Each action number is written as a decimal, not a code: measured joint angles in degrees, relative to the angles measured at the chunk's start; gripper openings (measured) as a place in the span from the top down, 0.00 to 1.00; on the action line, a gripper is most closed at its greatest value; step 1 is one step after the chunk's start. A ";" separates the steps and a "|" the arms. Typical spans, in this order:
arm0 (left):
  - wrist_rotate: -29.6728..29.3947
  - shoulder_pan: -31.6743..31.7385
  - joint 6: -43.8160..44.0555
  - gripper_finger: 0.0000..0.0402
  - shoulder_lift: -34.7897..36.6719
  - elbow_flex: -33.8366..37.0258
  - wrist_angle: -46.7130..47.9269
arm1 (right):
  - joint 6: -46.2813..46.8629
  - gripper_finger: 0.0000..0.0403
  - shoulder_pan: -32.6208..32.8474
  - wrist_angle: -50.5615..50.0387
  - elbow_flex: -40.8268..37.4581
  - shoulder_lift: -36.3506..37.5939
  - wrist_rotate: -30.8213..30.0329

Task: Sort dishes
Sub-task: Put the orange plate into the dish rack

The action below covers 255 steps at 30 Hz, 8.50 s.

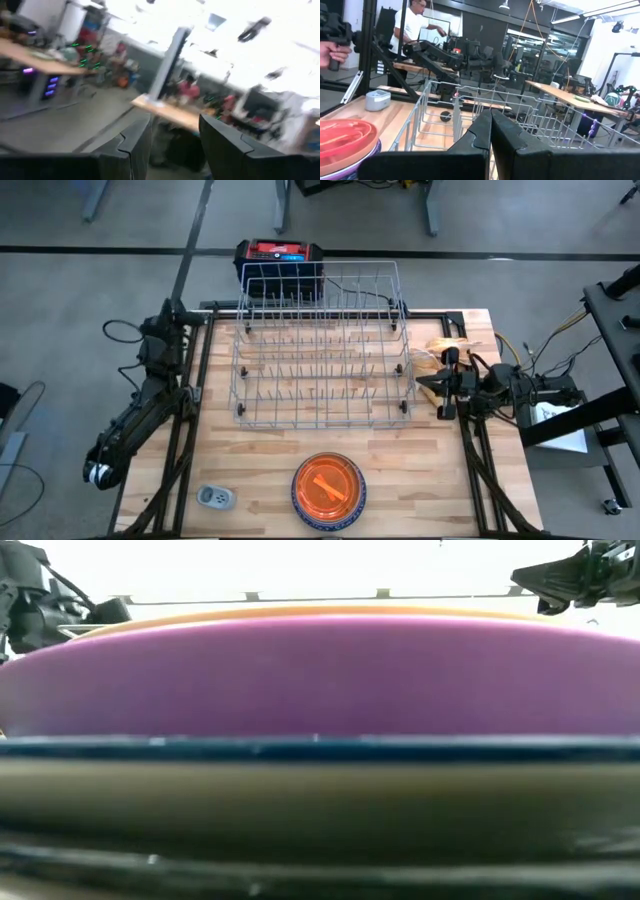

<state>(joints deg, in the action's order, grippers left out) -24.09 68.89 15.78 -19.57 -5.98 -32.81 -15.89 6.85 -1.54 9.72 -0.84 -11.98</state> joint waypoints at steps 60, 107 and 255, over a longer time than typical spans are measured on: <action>50.09 -48.94 -9.18 0.62 -22.43 -32.70 9.13 | 2.57 1.00 0.15 0.45 24.15 -32.81 2.75; 23.03 -88.73 -14.36 0.62 -61.93 -43.46 31.02 | 41.45 1.00 34.68 -22.29 32.41 -58.10 -24.14; 6.83 -94.28 -14.72 0.62 -95.48 -76.94 57.58 | 54.94 1.00 54.16 -22.20 33.75 -63.12 -36.18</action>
<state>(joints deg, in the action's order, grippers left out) -17.26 -25.39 1.06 -115.04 -82.92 24.78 39.05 61.01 -23.74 43.46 -63.96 -48.16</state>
